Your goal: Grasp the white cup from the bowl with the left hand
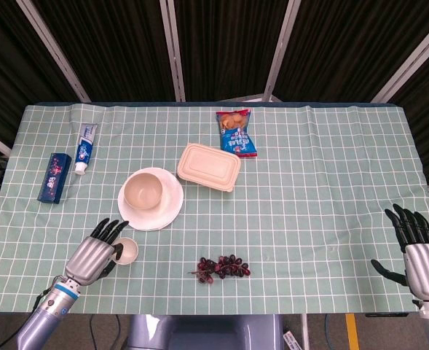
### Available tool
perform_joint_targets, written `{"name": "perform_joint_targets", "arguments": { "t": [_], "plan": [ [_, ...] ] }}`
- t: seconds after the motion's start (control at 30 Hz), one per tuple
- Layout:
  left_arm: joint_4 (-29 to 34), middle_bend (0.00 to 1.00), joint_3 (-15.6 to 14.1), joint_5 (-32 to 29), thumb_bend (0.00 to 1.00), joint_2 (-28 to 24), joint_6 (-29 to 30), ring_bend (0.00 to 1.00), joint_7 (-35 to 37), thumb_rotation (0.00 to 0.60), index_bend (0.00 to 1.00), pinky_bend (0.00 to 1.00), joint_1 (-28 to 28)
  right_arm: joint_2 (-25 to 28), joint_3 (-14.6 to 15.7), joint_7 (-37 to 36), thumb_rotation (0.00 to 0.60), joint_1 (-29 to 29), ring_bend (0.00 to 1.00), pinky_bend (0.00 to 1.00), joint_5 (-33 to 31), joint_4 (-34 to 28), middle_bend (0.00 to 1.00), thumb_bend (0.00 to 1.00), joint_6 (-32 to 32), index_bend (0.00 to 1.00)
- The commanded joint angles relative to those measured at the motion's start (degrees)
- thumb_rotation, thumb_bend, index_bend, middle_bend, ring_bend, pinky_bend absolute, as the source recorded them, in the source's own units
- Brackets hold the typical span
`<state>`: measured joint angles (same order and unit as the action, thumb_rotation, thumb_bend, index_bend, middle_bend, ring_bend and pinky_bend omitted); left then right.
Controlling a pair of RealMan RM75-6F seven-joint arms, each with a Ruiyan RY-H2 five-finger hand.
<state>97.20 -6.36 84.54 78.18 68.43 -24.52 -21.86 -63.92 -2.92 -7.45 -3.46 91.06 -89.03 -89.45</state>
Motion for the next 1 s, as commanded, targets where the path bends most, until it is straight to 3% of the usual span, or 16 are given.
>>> {"name": "perform_joint_targets", "arguments": {
  "t": [0.03,0.3,0.53,0.63,0.87,1.0],
  "plan": [
    [-0.04,0.00,0.60,-0.80,0.61,0.68,-0.59,0.00,-0.96,0.600,0.55,0.00,-0.03,0.07,-0.04,-0.21,0.600,0.03,0.00,0.00,0.01,0.03,0.00,0.07,-0.10,0.02],
    [-0.16,0.00,1.02,-0.02,0.43,0.82,0.38,0.00,-0.07,0.600,0.38,0.00,0.77,0.04,0.08,-0.03,0.600,0.02,0.00,0.00,0.19,-0.01,0.00,0.07,-0.03,0.02],
    [1.08,0.00,0.71,2.18,0.36,-0.81,2.73,0.00,2.23,0.600,0.21,0.00,2.02,-0.09,0.13,0.35,0.600,0.01,0.00,0.00,0.24,-0.08,0.00,0.07,0.01,0.02],
    [2.48,0.00,0.62,4.01,0.35,-2.43,5.76,0.00,3.96,0.600,0.16,0.00,3.34,-0.09,0.14,0.41,0.600,0.00,0.00,0.00,0.20,-0.02,0.00,0.07,0.08,0.02],
    [1.96,0.00,3.42,7.48,0.34,-3.75,21.05,0.00,3.60,0.600,0.05,0.00,9.98,-0.47,0.23,1.42,0.600,-0.29,0.00,0.00,0.41,0.17,0.00,0.07,0.50,0.02],
    [1.17,0.00,3.78,6.50,0.26,-4.74,24.29,0.00,4.58,0.600,0.00,0.00,12.61,-0.69,0.43,2.37,0.600,-0.39,0.00,0.00,0.49,0.22,0.00,0.07,0.88,0.02]
  ]
}}
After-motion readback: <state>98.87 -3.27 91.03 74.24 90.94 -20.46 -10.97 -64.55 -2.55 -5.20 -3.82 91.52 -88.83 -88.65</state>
